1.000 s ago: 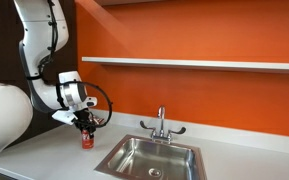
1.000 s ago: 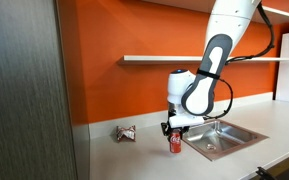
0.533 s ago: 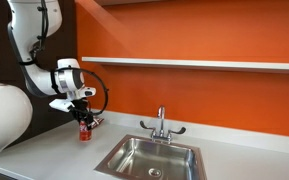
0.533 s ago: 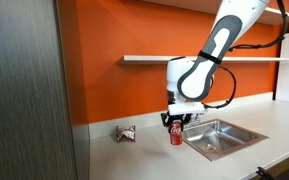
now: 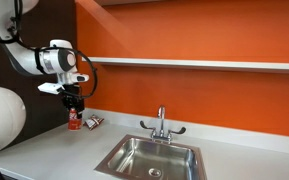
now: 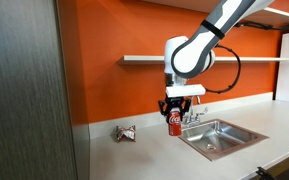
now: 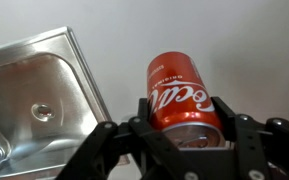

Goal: Put the can on the first bottom shelf

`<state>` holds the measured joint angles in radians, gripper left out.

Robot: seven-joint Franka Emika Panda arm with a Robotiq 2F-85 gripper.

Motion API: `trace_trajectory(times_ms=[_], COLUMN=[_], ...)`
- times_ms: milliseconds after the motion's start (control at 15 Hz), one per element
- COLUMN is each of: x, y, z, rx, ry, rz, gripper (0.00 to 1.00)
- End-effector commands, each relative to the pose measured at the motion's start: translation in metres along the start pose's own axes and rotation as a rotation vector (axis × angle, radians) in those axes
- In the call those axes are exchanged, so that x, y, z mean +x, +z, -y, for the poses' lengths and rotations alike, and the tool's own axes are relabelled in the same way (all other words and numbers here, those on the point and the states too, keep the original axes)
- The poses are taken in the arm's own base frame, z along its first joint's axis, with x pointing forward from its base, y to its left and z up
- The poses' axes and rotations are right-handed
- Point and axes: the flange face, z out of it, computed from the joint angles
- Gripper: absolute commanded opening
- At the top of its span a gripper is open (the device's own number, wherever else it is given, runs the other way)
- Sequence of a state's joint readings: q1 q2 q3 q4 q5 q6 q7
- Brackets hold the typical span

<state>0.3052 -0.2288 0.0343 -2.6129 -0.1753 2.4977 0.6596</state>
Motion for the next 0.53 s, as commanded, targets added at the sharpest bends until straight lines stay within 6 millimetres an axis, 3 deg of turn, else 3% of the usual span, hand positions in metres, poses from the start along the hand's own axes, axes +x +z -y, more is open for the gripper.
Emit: trace_trajectory(times_ms=[0,467], x=[-0.006,-0.013], y=[-0.042,-0.111], z=[-0.005,-0.008], rx=[0.001,-0.017], ry=[-0.018,-0.02], rz=[0.014,0.003], gripper=[0.38,0.38])
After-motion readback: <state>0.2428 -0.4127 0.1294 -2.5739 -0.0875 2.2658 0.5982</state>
